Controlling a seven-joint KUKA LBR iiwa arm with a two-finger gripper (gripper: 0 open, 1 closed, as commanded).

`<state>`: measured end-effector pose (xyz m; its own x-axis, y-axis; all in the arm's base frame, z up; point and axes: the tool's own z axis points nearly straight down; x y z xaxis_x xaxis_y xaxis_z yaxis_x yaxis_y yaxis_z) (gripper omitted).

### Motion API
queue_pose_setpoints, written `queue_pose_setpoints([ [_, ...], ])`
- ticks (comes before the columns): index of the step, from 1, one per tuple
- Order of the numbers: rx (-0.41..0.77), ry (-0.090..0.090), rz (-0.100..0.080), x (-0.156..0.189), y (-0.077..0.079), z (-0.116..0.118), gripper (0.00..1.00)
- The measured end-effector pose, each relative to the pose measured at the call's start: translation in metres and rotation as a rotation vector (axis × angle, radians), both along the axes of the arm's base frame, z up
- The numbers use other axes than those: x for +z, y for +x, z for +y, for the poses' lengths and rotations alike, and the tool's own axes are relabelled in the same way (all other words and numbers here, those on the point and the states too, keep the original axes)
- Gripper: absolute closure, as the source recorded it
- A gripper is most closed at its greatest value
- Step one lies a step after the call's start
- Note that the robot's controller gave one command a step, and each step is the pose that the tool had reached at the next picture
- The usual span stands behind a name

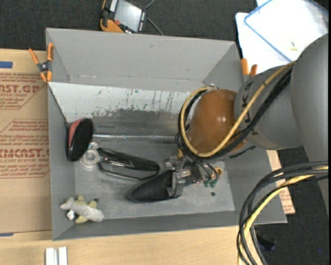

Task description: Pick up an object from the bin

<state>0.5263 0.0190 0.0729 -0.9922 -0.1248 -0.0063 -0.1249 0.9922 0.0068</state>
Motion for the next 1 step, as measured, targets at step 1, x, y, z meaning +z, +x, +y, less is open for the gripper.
queue_pose_setpoints([
  [1, 0.029, -0.002, 0.006, 0.0888, -0.007, 0.0103, 1.0],
])
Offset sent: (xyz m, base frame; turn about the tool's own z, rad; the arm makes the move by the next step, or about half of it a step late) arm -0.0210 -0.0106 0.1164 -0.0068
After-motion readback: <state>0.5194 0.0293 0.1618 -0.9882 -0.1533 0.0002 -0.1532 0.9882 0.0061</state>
